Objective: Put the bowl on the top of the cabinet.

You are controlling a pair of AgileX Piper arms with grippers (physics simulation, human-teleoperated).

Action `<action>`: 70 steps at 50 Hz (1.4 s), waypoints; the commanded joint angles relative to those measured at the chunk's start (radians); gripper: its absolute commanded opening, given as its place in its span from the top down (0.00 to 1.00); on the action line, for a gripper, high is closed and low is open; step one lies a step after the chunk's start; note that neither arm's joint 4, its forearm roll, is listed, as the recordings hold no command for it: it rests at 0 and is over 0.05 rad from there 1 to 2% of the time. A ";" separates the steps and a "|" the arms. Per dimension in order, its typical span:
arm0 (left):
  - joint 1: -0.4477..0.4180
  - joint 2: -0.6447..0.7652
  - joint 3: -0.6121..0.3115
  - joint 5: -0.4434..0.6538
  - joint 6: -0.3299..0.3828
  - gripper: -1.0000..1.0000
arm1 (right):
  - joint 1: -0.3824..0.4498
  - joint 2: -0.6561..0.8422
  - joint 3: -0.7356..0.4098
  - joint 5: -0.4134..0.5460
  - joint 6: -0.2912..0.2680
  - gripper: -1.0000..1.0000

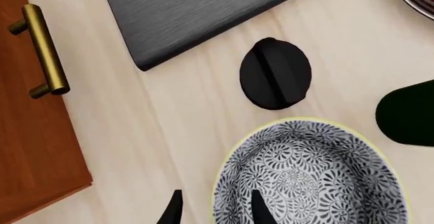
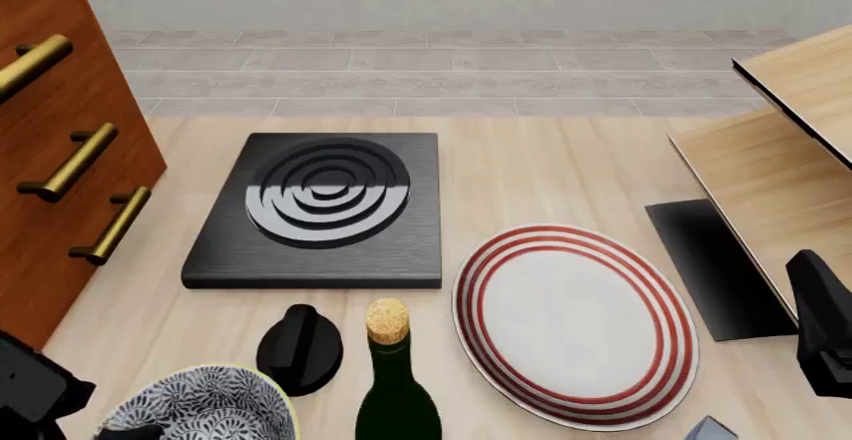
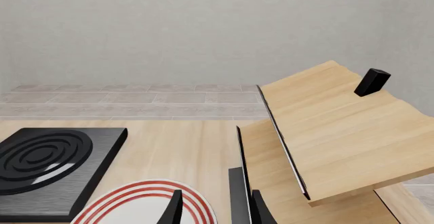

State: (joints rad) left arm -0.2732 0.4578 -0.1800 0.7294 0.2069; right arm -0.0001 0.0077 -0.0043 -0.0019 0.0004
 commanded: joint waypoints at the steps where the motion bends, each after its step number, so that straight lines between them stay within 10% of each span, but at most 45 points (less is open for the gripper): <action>1: 0.001 0.012 0.013 -0.017 0.010 0.00 | 0.000 0.000 0.000 0.000 0.000 0.00; 69: 0.040 0.050 0.073 -0.132 0.047 0.00 | 0.000 0.000 0.000 0.000 0.000 0.00; 70: 0.038 0.064 0.073 -0.139 0.043 1.00 | 0.000 0.000 0.000 0.000 0.000 0.00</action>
State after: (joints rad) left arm -0.2646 0.5243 -0.0946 0.6071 0.2356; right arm -0.0001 0.0077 -0.0043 -0.0019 0.0004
